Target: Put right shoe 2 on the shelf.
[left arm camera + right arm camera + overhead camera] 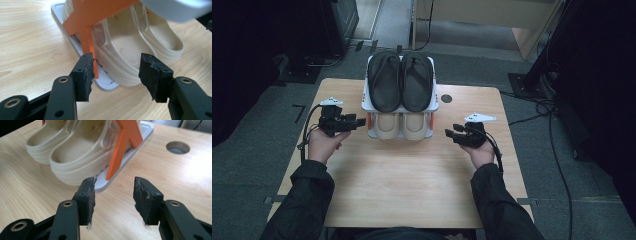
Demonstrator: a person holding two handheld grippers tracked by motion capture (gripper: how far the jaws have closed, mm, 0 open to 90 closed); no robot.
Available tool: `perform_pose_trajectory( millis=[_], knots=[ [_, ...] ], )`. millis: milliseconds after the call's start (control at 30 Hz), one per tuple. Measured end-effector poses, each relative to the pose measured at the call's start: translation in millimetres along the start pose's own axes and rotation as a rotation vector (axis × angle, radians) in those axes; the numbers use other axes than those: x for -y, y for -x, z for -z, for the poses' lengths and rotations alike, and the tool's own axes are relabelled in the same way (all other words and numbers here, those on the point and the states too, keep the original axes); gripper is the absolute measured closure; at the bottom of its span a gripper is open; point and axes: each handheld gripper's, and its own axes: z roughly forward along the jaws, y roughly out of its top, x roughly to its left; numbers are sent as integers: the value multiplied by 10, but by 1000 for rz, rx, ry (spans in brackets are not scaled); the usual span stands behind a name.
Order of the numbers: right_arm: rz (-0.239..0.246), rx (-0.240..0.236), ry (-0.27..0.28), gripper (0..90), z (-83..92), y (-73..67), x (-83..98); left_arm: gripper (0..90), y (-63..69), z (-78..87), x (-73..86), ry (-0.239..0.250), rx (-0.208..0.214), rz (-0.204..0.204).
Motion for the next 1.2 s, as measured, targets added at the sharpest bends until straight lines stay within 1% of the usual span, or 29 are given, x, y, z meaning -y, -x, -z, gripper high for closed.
perform_pose_trajectory(
  millis=[67,100,133,167,200,233,267,300,333,367,400,433,467,500,533,567,600,633,667,733,800,900,933,1200],
  knots=[
    [-1,0,6,514,2,-23,49,441,47,-27,73,-5,8,-12],
    [4,-3,1,511,1,-35,71,439,47,-27,73,-5,8,-12],
    [5,-5,-4,508,0,-50,94,435,63,-37,99,-8,8,-22],
    [7,-13,-14,501,-5,-60,109,432,96,-57,157,-11,22,-29],
    [7,-13,-14,501,-5,-60,109,424,96,-57,157,-11,22,-29],
    [16,-29,-7,480,-9,-96,160,418,111,-63,178,-23,31,-35],
    [14,-38,-5,470,-13,-111,172,417,144,-63,226,-27,41,-55],
    [14,-38,-5,470,-13,-111,172,415,144,-63,226,-27,41,-55],
    [20,-47,-10,454,-15,-152,191,415,162,-63,255,-27,40,-70],
    [20,-47,-10,454,-15,-152,191,415,179,-66,280,-31,45,-78],
    [33,-60,-14,436,-13,-193,191,409,206,-84,314,-45,43,-103],
    [33,-60,-14,436,-13,-193,191,408,206,-84,314,-45,43,-103],
    [44,-64,-18,432,-6,-234,191,407,219,-96,338,-38,45,-119],
    [53,-66,-18,430,-6,-244,191,406,222,-105,343,-33,46,-116],
    [52,-71,-20,429,-7,-258,192,404,223,-113,347,-26,57,-110],
    [52,-71,-20,429,-7,-258,192,399,223,-113,347,-26,57,-110],
    [57,-80,-20,424,-23,-262,194,395,231,-125,350,-21,67,-104],
    [58,-85,-23,422,-33,-266,193,392,238,-150,356,-19,70,-126],
    [58,-85,-23,422,-33,-266,193,392,238,-150,356,-19,70,-126],
    [64,-85,-21,420,-56,-266,187,392,235,-183,360,-21,70,-122],
    [61,-86,-19,418,-72,-266,181,388,229,-201,361,-30,81,-115],
    [58,-84,-18,418,-71,-258,179,387,230,-206,364,-36,78,-122],
    [58,-83,-15,418,-70,-254,178,387,226,-208,366,-37,81,-110],
    [64,-84,-23,418,-91,-268,180,385,226,-228,372,-46,85,-112]
  ],
)
